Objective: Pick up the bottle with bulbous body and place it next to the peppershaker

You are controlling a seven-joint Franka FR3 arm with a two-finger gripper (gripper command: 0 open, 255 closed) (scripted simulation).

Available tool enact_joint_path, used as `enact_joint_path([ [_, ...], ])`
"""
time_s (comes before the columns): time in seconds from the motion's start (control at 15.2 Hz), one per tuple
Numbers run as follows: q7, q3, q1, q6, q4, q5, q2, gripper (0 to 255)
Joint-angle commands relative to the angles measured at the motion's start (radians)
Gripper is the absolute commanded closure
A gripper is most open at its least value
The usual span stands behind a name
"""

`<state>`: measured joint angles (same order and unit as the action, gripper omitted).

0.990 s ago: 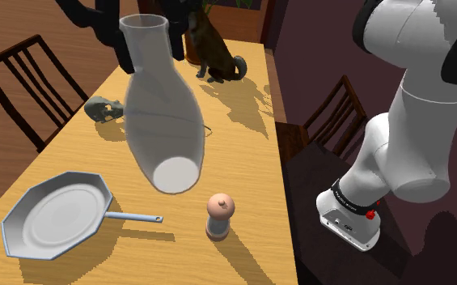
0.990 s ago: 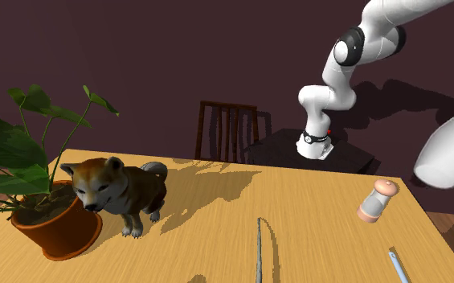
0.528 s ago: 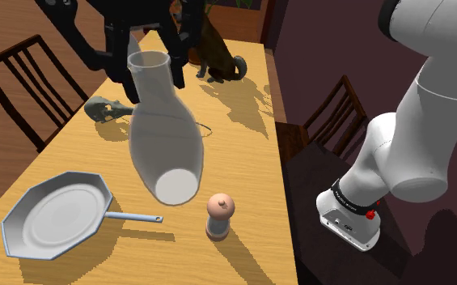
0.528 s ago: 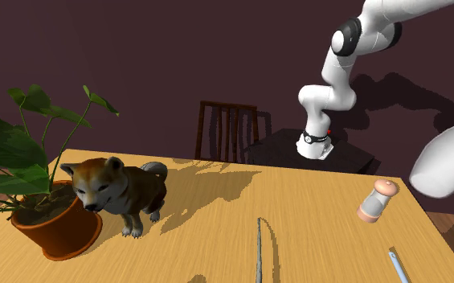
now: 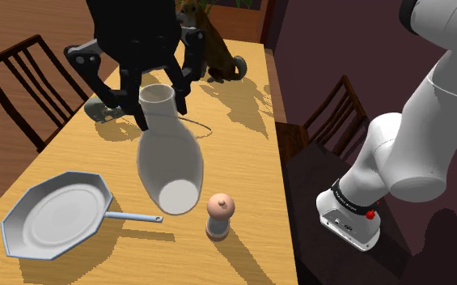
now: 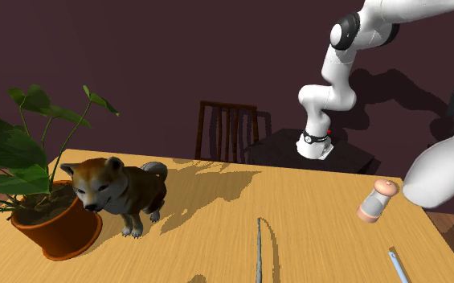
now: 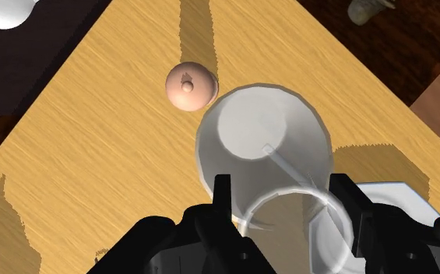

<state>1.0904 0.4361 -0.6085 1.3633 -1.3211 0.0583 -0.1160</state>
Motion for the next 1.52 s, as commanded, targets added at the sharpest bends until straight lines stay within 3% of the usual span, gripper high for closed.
enact_joint_path([
  [0.0,-0.007,-0.002,0.005,0.034,-0.049,0.006,0.016,255],
  [1.45,-0.055,-0.011,0.019,0.349,-0.431,0.035,0.087,255],
])
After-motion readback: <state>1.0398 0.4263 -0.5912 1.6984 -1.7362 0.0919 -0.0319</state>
